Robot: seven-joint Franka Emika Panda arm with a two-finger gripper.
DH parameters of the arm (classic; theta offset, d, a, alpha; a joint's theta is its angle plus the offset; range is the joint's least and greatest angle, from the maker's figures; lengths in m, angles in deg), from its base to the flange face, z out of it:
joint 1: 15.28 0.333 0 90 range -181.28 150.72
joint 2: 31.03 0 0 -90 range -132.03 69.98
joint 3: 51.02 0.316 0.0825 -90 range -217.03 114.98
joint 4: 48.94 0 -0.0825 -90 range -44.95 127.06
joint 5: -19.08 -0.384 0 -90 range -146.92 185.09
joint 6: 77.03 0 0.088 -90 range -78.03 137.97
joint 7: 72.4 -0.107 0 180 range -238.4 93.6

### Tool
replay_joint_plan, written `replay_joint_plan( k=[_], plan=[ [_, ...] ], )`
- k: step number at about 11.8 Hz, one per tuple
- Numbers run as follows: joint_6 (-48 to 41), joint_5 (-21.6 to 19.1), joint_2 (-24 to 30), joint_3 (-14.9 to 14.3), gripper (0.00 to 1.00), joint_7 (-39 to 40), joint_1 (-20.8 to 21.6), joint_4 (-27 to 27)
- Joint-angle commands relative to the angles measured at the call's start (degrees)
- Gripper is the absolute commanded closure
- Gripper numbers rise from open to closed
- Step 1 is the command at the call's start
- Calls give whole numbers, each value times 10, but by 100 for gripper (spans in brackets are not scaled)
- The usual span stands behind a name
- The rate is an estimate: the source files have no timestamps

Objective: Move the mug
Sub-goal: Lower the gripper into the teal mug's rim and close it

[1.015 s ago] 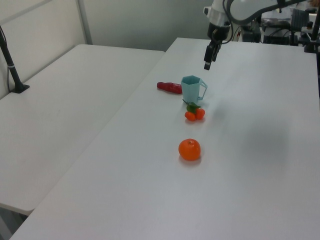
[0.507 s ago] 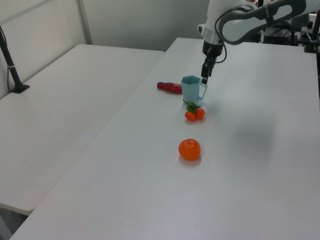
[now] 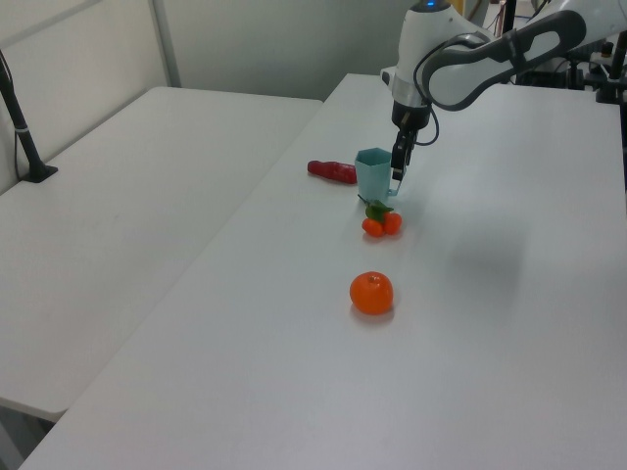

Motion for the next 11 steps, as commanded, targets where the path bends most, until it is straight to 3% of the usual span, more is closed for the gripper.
replay_joint_plan(
  k=[1, 3, 5, 8, 10, 11],
  plan=[
    [17, 21, -4, -3, 41, 0, 13, 6],
    [33, 21, -8, -3, 55, 0, 13, 8],
    [33, 22, -8, -3, 63, 0, 14, 8],
    [33, 23, -8, -3, 88, 1, 14, 9],
    [33, 23, -8, -3, 100, 2, 14, 9],
    [32, 23, -8, -3, 100, 2, 14, 9]
  ],
)
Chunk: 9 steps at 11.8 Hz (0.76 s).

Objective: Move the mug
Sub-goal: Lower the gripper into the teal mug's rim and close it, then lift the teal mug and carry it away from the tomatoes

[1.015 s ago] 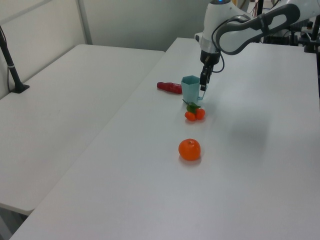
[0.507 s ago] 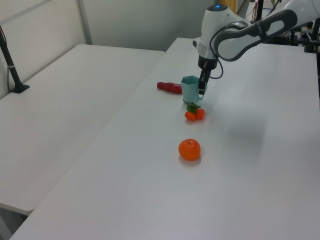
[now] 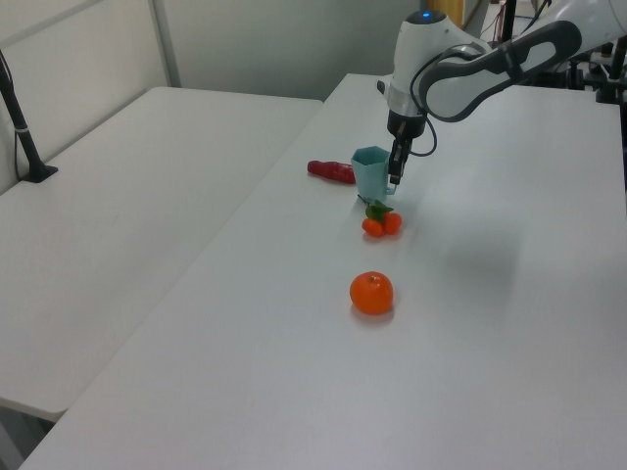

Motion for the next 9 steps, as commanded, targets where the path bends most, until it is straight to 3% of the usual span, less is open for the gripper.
replay_joint_plan(
  k=[1, 5, 9],
  plan=[
    [12, 12, 5, -3, 100, 2, 5, 9],
    [-9, 9, 31, -2, 100, -1, 5, 9],
    [-91, 1, 97, -2, 100, -2, 6, 9]
  ],
)
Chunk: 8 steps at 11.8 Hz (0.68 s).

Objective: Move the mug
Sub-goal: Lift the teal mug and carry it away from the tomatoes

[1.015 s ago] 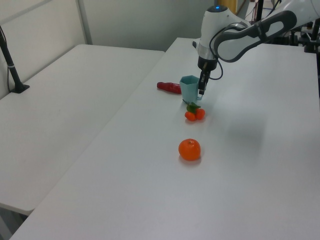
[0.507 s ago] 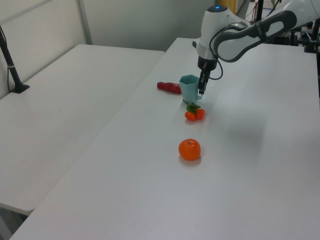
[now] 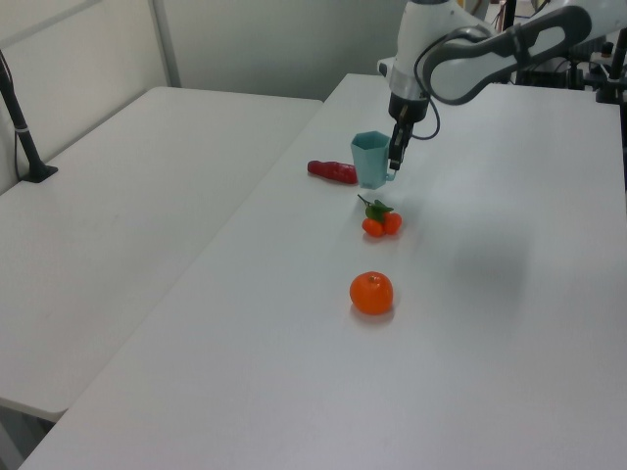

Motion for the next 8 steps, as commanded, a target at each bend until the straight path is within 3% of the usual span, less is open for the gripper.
replay_joint_plan(
  k=[1, 5, 8],
  plan=[
    [-89, 0, 82, -2, 100, -2, 6, 14],
    [-200, -5, 179, -1, 100, -1, 7, 25],
    [-236, -5, 280, -2, 100, 5, 17, 133]
  ],
)
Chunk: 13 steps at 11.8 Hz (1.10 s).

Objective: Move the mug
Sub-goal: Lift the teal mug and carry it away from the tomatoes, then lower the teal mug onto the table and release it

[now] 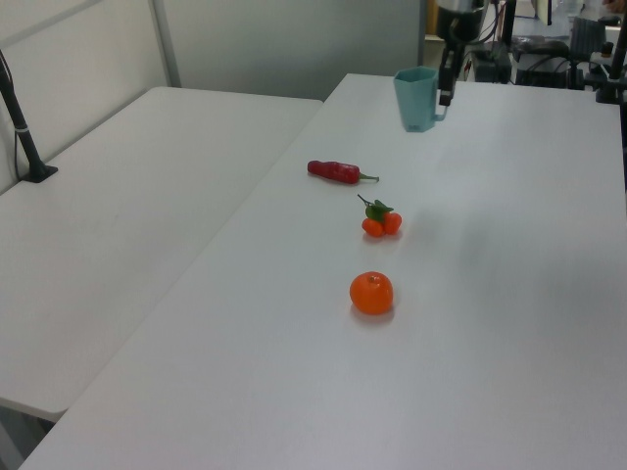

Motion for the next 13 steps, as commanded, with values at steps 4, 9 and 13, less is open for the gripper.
replay_joint_plan(
  k=[4, 9, 13],
  plan=[
    [-15, -2, 137, -2, 100, 7, 12, 218],
    [119, 21, 151, -3, 100, 8, 15, 370],
    [220, 21, 144, -2, 100, 1, 13, 416]
  ],
)
